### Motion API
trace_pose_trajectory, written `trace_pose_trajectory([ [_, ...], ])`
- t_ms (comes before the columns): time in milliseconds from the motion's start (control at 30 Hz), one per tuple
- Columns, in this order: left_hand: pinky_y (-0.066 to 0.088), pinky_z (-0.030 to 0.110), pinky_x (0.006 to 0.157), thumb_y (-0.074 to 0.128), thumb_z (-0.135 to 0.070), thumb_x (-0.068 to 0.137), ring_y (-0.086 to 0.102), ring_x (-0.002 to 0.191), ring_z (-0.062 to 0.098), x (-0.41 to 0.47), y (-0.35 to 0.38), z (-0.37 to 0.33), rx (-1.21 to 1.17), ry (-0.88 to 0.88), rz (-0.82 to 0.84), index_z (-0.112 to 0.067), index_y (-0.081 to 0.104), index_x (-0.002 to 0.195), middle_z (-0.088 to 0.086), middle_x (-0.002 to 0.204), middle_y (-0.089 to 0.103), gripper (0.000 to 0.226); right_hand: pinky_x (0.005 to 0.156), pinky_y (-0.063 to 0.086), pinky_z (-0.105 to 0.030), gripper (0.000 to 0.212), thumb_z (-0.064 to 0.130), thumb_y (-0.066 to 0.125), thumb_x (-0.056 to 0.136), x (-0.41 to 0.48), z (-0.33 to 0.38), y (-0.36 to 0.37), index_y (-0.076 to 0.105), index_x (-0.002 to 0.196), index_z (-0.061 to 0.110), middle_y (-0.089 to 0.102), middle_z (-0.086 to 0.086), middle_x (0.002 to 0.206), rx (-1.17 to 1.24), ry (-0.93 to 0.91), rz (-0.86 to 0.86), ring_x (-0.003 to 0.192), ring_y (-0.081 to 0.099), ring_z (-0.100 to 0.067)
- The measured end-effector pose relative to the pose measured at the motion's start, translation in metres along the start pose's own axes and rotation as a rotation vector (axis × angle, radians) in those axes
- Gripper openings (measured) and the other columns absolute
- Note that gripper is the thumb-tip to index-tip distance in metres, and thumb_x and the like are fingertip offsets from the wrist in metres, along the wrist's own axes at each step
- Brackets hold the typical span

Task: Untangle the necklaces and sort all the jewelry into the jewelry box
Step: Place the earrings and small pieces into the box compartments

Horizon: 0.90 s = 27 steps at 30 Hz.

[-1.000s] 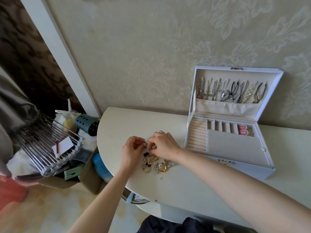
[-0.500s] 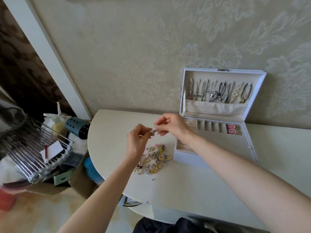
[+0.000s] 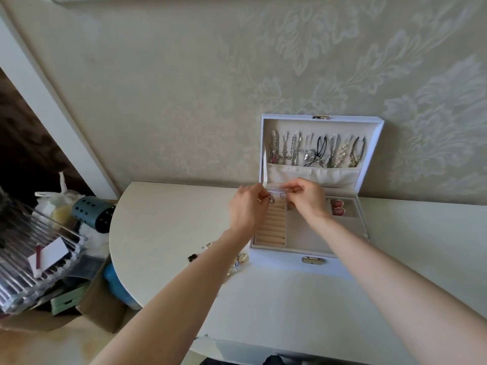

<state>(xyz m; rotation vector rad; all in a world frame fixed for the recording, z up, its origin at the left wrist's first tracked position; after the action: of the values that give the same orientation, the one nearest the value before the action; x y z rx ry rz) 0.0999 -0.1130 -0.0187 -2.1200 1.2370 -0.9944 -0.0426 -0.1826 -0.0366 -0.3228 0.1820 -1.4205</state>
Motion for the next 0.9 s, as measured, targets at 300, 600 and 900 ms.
trace_pose_trajectory([
  [300, 0.037, 0.038, 0.069, 0.063, -0.011, 0.076, 0.053, 0.089, 0.035, 0.034, 0.025, -0.011, 0.299, 0.111, -0.045, -0.001, 0.067, 0.085, 0.016, 0.089, 0.060, 0.014, 0.070, 0.057, -0.034, 0.021, -0.009, 0.066, 0.077, 0.002, -0.018, -0.001, 0.070, 0.086, 0.009, 0.064, -0.005, 0.072, -0.001, 0.006, 0.055, 0.068, 0.062, -0.020],
  [600, 0.032, 0.033, 0.064, 0.055, -0.006, 0.081, 0.052, 0.097, 0.031, 0.026, 0.032, -0.014, 0.328, 0.149, 0.045, 0.002, 0.065, 0.086, 0.014, 0.099, 0.059, 0.013, 0.073, 0.053, -0.031, 0.023, -0.006, 0.068, 0.075, 0.001, -0.019, -0.001, 0.069, 0.088, 0.013, 0.062, 0.003, 0.072, -0.063, -0.038, 0.041, 0.071, 0.058, -0.016],
  [900, 0.037, 0.033, 0.059, 0.056, -0.010, 0.086, 0.056, 0.092, 0.032, 0.014, 0.026, -0.012, 0.295, 0.198, 0.024, -0.007, 0.064, 0.101, 0.013, 0.098, 0.055, 0.017, 0.059, 0.042, -0.012, 0.019, -0.005, 0.069, 0.074, -0.002, -0.014, -0.002, 0.065, 0.080, 0.012, 0.057, 0.011, 0.065, -0.108, -0.079, -0.031, 0.062, 0.052, -0.009],
])
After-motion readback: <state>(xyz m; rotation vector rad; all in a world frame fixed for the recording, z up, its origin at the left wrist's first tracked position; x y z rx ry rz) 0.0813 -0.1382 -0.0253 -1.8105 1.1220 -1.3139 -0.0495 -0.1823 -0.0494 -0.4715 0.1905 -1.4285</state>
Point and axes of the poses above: each hand's wrist, its own x-axis towards the middle knuckle, its own y-axis out of the palm, z = x × y, the point moved 8 cm from there along x, towards the middle knuckle
